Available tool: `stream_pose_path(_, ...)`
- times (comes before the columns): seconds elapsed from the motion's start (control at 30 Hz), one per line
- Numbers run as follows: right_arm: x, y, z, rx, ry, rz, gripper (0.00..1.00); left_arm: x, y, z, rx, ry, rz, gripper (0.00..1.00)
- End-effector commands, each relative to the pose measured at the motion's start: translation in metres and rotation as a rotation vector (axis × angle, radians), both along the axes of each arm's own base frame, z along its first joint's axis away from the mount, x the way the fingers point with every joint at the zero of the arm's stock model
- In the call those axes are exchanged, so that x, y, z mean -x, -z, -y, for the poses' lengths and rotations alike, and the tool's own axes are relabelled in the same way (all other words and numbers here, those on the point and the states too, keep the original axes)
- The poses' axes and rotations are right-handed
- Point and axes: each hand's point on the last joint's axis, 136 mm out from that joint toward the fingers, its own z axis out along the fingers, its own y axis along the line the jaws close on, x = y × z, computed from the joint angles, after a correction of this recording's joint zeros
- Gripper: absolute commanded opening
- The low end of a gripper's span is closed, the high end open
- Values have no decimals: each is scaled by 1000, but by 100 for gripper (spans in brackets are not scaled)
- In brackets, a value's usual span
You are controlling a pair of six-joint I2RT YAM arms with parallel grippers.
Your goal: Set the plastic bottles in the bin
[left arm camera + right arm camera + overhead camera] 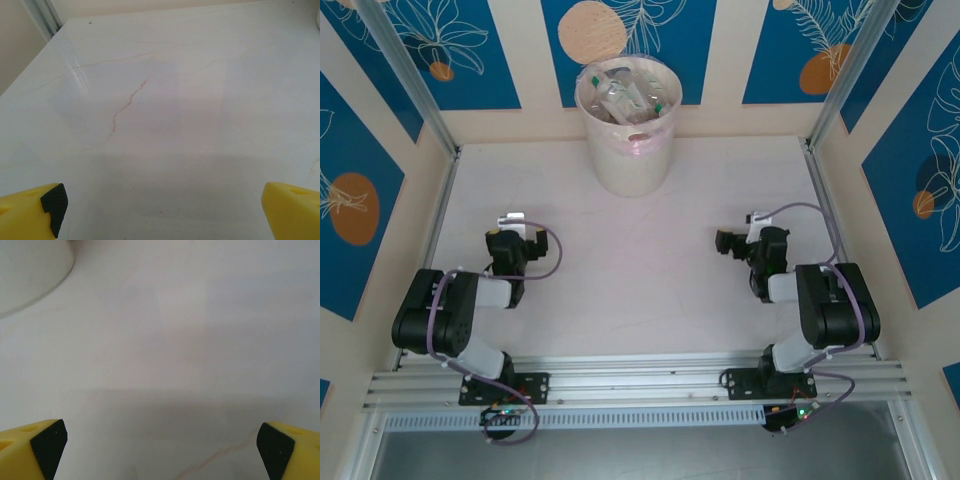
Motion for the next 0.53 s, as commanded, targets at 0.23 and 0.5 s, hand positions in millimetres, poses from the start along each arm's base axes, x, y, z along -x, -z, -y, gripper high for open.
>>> stream_pose_path(0.23, -10, -19, -6, 4, -35, 53, 99, -2, -9, -2, -10, -12, 39, 100)
stream_pose_path(0.5, -9, -20, -11, -15, -84, 51, 99, -2, -9, -1, -10, -10, 38, 100)
